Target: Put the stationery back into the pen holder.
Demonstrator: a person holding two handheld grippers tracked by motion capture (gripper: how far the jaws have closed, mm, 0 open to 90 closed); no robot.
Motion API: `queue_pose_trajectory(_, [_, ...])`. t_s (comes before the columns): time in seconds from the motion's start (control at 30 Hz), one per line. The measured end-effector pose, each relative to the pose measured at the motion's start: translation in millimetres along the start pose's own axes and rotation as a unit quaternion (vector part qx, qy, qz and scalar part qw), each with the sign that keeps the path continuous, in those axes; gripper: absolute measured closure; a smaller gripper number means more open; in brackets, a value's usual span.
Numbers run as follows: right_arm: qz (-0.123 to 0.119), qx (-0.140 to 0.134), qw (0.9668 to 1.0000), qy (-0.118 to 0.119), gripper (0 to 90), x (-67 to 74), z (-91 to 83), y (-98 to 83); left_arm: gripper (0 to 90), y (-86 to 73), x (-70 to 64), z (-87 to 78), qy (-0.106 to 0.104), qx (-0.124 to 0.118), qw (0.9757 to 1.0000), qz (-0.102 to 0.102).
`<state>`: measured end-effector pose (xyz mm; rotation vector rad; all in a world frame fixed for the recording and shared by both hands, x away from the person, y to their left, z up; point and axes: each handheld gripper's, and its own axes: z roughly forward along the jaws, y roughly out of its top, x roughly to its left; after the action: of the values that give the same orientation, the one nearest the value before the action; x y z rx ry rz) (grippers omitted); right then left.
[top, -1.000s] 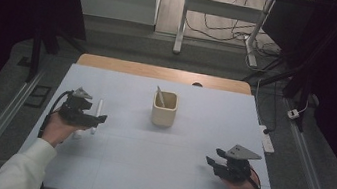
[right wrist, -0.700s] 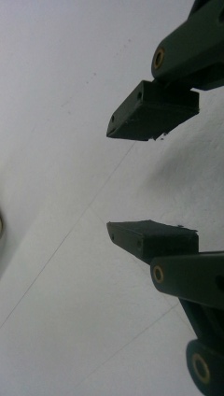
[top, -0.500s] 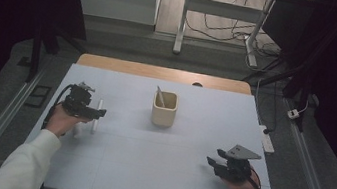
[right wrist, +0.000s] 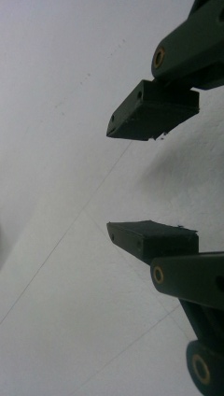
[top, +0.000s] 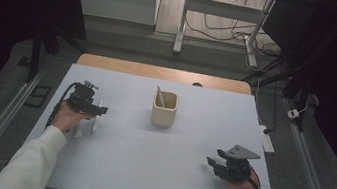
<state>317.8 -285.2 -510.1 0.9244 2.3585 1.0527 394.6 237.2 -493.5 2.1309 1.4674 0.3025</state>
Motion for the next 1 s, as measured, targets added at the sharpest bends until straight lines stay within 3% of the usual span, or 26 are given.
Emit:
queue_pose_trajectory(0.5, [-0.002,0.004,1.0,0.0,46.8,1.3,2.7,-0.4,43.4,3.4,3.4,12.3,-0.003,0.019,0.9997,-0.012])
queue_pose_trajectory(1.0, [-0.003,0.004,1.0,-0.002,46.7,1.2,2.6,-0.5,50.3,2.1,8.2,24.3,0.002,0.051,0.9983,-0.029])
